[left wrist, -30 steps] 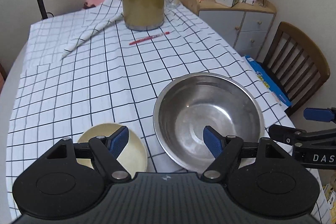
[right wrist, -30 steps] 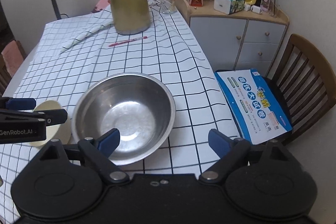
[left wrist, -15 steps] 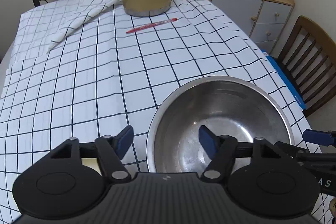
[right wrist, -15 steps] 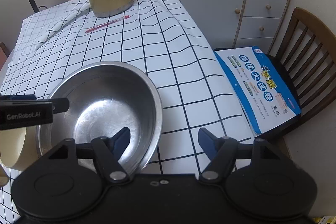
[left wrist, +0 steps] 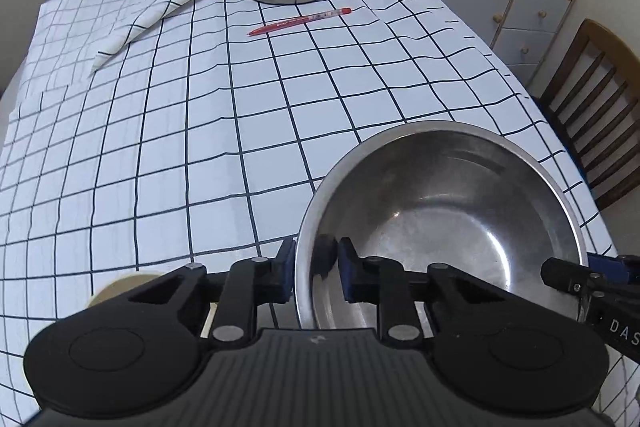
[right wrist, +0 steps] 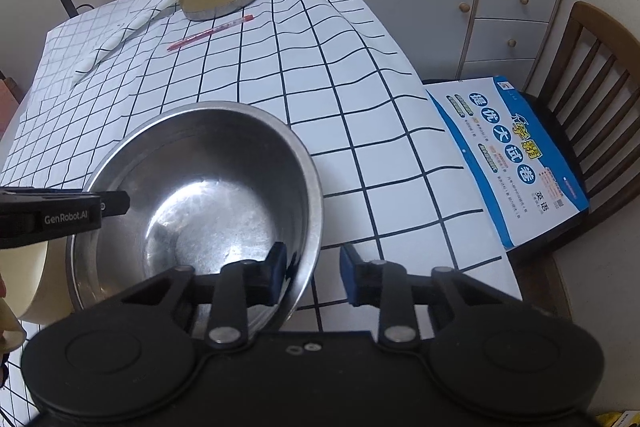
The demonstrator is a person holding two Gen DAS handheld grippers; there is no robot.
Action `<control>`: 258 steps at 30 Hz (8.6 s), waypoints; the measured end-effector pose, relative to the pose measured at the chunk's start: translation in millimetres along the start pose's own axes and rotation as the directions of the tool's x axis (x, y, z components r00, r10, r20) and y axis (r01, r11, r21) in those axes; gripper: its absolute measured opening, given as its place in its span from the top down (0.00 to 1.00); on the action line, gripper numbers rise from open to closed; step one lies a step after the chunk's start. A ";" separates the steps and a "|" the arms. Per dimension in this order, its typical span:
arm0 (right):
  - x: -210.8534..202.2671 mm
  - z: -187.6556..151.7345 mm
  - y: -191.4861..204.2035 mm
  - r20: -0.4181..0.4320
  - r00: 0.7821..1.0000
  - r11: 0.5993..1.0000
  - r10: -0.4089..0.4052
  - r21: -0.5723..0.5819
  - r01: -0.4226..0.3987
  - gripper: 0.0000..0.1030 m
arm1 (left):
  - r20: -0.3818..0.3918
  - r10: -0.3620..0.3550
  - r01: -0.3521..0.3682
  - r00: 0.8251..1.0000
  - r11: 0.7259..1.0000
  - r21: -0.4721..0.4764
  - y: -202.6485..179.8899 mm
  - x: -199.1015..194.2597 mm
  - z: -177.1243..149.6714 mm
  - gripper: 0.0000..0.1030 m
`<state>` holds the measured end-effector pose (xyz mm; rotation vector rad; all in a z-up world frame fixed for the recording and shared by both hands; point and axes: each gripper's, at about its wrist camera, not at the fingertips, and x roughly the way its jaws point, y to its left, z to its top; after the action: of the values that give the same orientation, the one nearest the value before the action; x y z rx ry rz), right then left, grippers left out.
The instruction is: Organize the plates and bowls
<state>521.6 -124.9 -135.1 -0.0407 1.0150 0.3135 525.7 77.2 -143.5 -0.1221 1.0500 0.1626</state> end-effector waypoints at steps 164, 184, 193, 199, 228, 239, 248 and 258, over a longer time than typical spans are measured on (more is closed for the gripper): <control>-268.7 -183.1 54.6 0.260 0.966 0.992 -0.015 -0.119 0.047 0.06 | 0.201 -0.235 0.216 0.951 0.970 0.114 -14.2 -261.1 -226.3 0.25; -157.5 -94.5 11.0 0.129 0.992 0.984 0.000 -0.179 0.023 0.07 | 0.077 -0.086 0.088 0.993 0.996 -0.018 -48.7 -148.1 -167.2 0.25; -102.7 -77.2 -0.4 0.027 1.000 0.987 0.003 -0.162 0.002 0.14 | -0.004 -0.078 0.078 0.997 0.996 -0.051 -60.2 -113.2 -159.1 0.25; -82.2 -77.3 -3.3 -0.027 1.000 0.987 0.015 -0.157 -0.019 0.23 | -0.033 -0.074 0.072 0.997 0.996 -0.061 -65.6 -102.3 -160.7 0.25; -77.1 -82.7 18.7 -0.043 0.998 0.966 0.034 -0.256 -0.044 0.93 | -0.061 -0.096 0.088 0.993 0.988 -0.128 -60.3 -106.3 -163.2 0.81; -97.2 -94.4 27.7 -0.005 1.000 0.963 -0.004 -0.270 0.002 0.95 | -0.062 -0.122 0.115 0.991 0.988 -0.105 -58.6 -121.5 -168.9 0.82; -135.3 -102.4 31.0 0.032 0.999 0.972 -0.019 -0.234 0.026 0.95 | -0.033 -0.173 0.171 0.984 0.983 -0.062 -52.7 -159.1 -169.9 0.82; -191.2 -121.9 42.0 0.070 0.996 0.985 -0.048 -0.161 0.059 0.95 | -0.023 -0.230 0.231 0.973 0.973 0.012 -45.5 -210.0 -182.6 0.82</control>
<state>315.8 -152.2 -34.6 -0.2039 0.9196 0.3458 276.5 -15.7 -49.7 -0.2322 1.0501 -0.0567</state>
